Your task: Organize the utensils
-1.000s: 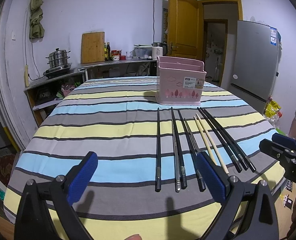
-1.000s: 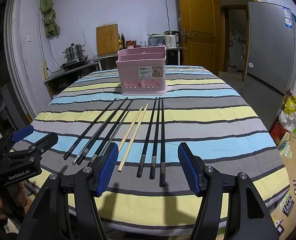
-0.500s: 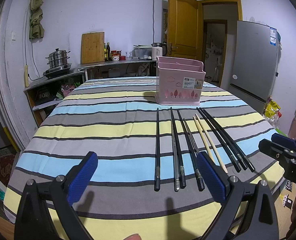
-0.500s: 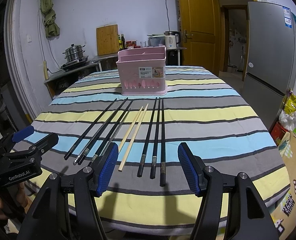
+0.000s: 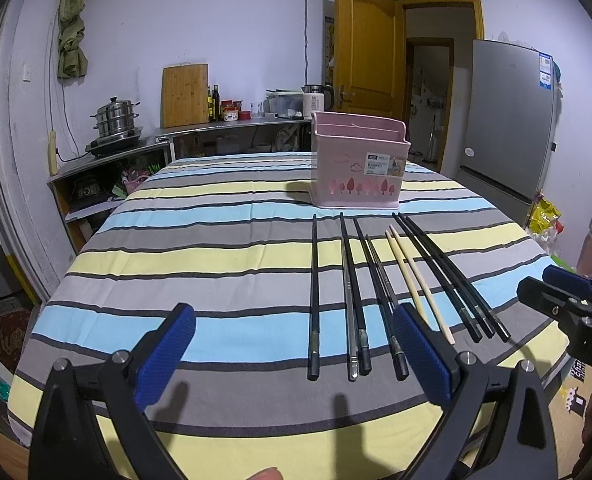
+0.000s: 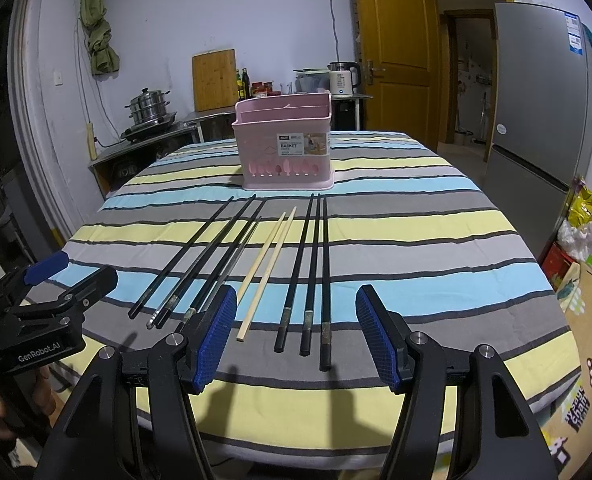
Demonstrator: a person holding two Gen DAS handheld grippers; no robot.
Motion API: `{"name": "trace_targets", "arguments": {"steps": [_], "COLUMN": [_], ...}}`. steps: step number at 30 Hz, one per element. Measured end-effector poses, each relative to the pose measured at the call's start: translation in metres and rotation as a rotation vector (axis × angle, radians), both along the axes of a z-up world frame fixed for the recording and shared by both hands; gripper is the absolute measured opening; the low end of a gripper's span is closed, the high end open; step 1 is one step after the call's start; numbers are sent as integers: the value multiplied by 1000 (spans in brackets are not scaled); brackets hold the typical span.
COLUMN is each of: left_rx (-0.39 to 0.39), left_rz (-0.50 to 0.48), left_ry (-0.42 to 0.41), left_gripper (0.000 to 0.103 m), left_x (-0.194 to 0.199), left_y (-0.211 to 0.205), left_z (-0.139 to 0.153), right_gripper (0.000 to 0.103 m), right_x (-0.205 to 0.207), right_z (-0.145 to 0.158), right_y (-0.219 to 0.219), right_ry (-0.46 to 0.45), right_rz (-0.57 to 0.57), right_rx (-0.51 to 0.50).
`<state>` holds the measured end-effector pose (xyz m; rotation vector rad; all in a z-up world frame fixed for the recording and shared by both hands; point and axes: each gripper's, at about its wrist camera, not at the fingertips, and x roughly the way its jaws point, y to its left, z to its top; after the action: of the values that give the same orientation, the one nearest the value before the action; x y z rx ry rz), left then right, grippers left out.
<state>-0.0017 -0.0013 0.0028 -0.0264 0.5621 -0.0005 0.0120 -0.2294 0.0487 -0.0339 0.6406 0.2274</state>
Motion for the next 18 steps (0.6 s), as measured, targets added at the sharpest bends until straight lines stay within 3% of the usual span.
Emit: {"name": "trace_targets", "arguments": {"steps": [18], "left_rx": [2], "left_rz": [-1], "left_ry": [0], "left_gripper": [100], "left_x": [0], "left_y": [-2], "left_z": [0], "right_gripper": [63], "right_x": [0], "right_z": [-1], "right_y": [-1], "right_ry": [3], "right_rz": [0], "right_rx": [2]}}
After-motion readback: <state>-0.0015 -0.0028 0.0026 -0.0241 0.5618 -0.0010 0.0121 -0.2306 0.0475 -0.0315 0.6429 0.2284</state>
